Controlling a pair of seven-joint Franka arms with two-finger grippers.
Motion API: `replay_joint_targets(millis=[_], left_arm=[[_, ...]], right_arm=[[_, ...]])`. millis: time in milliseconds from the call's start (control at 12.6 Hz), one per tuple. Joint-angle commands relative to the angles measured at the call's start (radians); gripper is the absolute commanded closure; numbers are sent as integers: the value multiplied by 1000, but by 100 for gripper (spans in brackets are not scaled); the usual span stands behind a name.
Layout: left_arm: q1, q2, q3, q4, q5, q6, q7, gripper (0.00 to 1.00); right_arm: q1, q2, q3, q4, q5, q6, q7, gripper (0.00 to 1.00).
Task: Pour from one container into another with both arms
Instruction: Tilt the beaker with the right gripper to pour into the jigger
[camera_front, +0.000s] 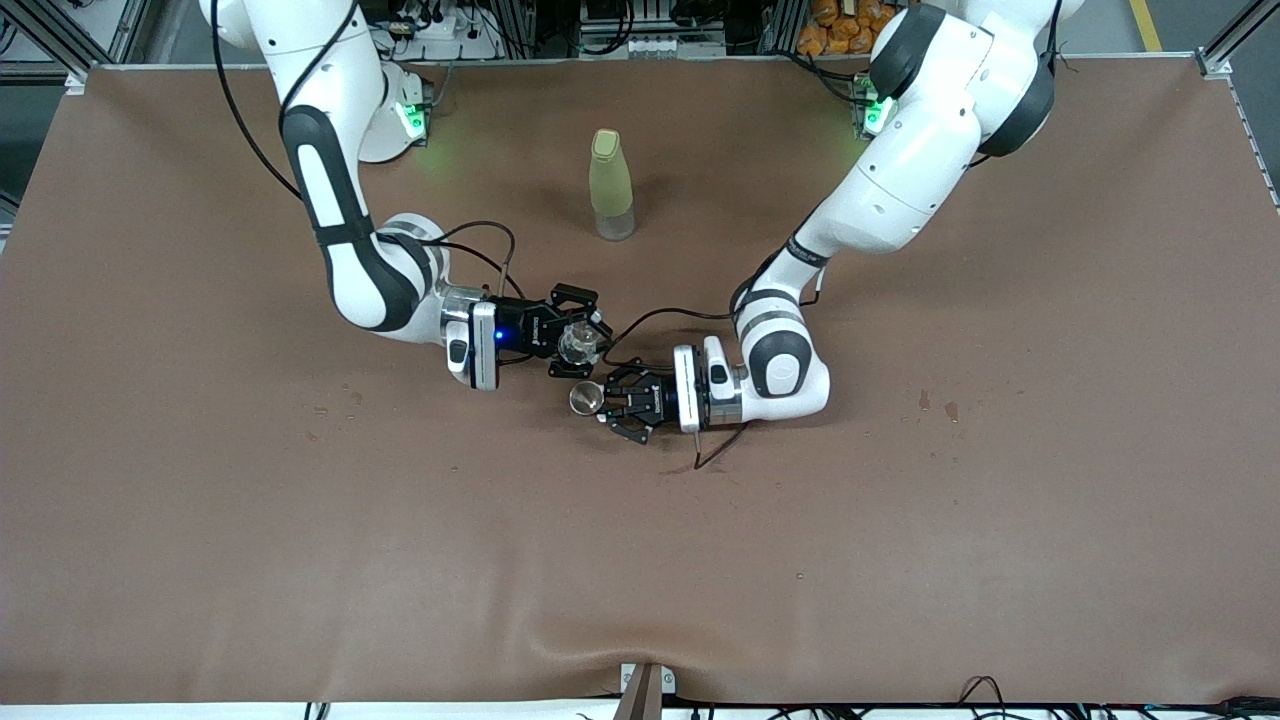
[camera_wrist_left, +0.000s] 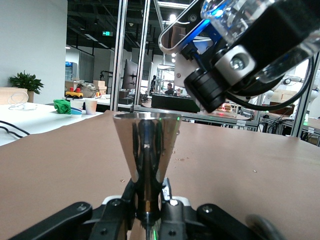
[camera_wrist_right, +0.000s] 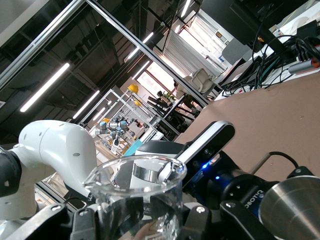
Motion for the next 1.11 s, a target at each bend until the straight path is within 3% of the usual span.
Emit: replay_joint_targets(millis=[0, 1031], left_arm=[[-6, -21, 0, -15, -22, 6, 25, 100], [6, -23, -4, -45, -18, -14, 50, 100]], right_arm=[[12, -32, -3, -25, -3, 5, 67, 100], [21, -43, -3, -34, -64, -54, 388, 100]])
